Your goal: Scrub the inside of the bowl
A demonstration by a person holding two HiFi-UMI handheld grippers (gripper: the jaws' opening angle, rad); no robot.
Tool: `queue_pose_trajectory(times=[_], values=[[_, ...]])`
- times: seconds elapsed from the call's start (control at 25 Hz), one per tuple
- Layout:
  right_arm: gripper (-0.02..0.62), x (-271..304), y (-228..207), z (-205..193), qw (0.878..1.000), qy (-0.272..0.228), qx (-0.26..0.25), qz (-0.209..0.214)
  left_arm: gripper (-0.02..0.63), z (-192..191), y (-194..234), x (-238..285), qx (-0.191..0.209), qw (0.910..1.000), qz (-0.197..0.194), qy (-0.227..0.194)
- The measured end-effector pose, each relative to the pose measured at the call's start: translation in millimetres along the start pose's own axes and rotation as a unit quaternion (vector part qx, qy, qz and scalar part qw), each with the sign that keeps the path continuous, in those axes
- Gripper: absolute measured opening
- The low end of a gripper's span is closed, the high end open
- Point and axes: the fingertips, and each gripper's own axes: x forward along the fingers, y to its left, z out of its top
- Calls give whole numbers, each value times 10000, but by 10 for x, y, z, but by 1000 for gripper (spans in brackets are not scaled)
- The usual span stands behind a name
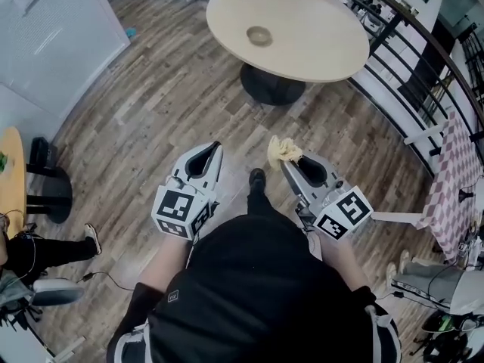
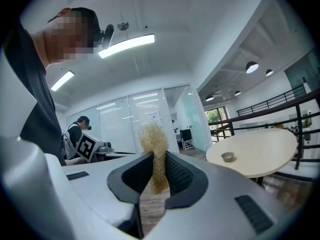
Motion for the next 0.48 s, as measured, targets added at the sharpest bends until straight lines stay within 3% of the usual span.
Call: queue_pose_trajectory(times=[0.48], values=[[74,1030,-1622,279,9983,257,305,434,9,369,814,1537,-89,9985,387,377]])
